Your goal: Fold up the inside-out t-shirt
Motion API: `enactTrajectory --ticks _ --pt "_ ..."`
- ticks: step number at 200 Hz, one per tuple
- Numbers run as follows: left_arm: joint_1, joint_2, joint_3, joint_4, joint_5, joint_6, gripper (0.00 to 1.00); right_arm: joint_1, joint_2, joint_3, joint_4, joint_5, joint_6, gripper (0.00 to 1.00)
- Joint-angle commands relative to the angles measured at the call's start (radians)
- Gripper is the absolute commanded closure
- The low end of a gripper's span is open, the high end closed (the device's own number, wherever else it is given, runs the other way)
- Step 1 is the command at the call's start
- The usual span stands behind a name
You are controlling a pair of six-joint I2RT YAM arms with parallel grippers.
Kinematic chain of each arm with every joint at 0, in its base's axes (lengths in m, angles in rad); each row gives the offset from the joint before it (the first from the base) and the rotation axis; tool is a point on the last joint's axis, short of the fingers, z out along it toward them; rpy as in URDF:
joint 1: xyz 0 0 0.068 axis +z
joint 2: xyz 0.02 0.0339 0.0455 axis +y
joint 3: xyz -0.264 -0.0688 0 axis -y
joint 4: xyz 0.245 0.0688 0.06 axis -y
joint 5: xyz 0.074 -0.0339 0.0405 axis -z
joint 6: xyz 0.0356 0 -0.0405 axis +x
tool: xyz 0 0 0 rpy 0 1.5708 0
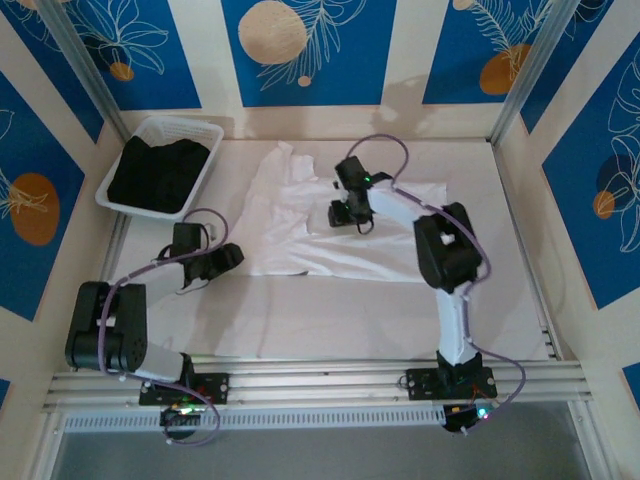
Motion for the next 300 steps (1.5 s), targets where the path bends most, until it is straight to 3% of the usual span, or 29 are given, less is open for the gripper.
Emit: enactTrajectory --ticks 1,23,51,102,129,158,176,194,213,236,267,300 --pt "0.007 -0.083 -0.004 -0.060 -0.023 -0.010 0.42 -0.041 -0.221 -0.210 0.014 -0.024 0.043 0.52" --pt "-0.022 -0.104 0.025 -0.056 -0.011 -0.019 0.42 -0.134 -0.291 -0.365 0.002 -0.064 0.080 0.52" --pt "-0.082 -0.015 0.096 -0.040 0.014 -0.005 0.42 -0.257 -0.258 -0.400 -0.042 -0.133 0.101 0.52" --pt "-0.102 0.121 0.084 -0.047 0.040 0.016 0.42 -0.328 -0.184 -0.422 -0.182 -0.101 0.091 0.57" --pt "-0.160 0.014 -0.036 -0.101 0.034 0.015 0.42 -0.333 -0.252 -0.499 -0.219 -0.084 0.114 0.61" --pt "-0.269 -0.216 -0.162 -0.220 0.020 -0.048 0.42 -0.353 -0.407 -0.575 -0.237 -0.029 0.174 0.63" --pt "-0.288 -0.347 -0.141 -0.290 0.005 -0.056 0.40 -0.387 -0.542 -0.585 -0.199 0.026 0.173 0.62" --pt "-0.277 -0.386 -0.053 -0.303 -0.091 0.002 0.38 -0.351 -0.629 -0.566 -0.106 0.001 0.123 0.58" --pt "-0.190 -0.275 0.042 -0.218 -0.107 0.049 0.37 -0.257 -0.623 -0.522 -0.032 0.001 0.100 0.55" --pt "-0.089 -0.013 0.200 -0.120 -0.070 0.066 0.38 -0.188 -0.527 -0.446 -0.019 -0.012 0.098 0.55" --pt "-0.059 0.291 0.433 -0.109 -0.088 0.119 0.38 -0.135 -0.423 -0.378 -0.030 -0.049 0.103 0.55" --pt "-0.062 0.497 0.621 -0.145 0.017 0.136 0.45 -0.094 -0.381 -0.369 -0.011 -0.055 0.113 0.56"
